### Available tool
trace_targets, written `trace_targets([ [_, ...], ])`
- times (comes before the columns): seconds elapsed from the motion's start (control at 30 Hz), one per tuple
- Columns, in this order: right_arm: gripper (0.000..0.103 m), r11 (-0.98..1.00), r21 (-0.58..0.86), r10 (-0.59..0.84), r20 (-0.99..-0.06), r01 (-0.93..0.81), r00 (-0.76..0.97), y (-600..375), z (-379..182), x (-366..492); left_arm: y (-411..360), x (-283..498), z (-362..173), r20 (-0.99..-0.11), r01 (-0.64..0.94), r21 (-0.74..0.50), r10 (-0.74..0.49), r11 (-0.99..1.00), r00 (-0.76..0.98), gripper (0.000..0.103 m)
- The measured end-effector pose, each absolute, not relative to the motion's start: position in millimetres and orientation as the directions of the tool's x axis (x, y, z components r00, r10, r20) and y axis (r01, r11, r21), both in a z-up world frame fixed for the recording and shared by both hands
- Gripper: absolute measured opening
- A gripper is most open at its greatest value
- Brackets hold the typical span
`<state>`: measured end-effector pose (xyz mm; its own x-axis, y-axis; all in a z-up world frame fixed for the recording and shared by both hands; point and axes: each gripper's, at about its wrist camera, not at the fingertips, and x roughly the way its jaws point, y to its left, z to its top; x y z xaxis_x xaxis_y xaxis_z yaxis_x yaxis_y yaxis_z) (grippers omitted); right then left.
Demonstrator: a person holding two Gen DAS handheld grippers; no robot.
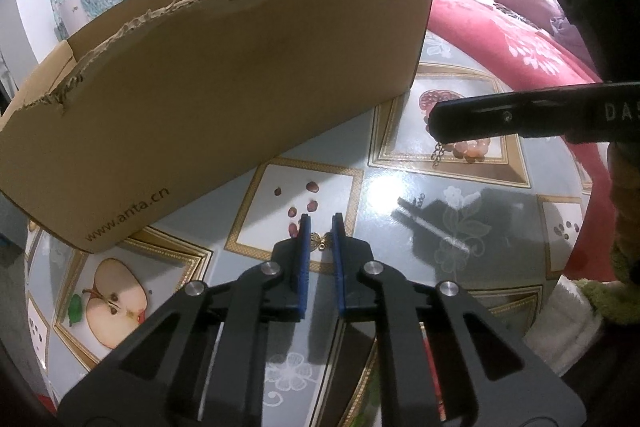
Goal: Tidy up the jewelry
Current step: 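Close the left gripper on the small gold charm on the table, then carry the gold charm over the box and open the left gripper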
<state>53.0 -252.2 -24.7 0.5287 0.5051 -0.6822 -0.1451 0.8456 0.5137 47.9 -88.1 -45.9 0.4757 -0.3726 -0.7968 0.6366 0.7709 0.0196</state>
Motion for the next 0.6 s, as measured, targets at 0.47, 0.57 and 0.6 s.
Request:
trace_targets([
  [0.47, 0.003, 0.848, 0.508, 0.500, -0.670, -0.153, 0.549, -254.0, -17.6, 48.3, -84.7, 39.9, -34.9, -0.777, 0.639, 0.026, -0.387, 0.769, 0.497, 0.008],
  [0.57, 0.003, 0.849, 0.504, 0.498, -0.664, -0.159, 0.558, -254.2, -13.1, 46.0, -82.0, 36.4, -25.9, -0.764, 0.635, 0.021, -0.398, 0.772, 0.509, 0.008],
  [0.6, 0.003, 0.850, 0.502, 0.498, -0.659, -0.163, 0.564, -254.0, -9.8, 45.5, -80.5, 35.3, -21.8, -0.757, 0.634, 0.019, -0.403, 0.773, 0.514, 0.008],
])
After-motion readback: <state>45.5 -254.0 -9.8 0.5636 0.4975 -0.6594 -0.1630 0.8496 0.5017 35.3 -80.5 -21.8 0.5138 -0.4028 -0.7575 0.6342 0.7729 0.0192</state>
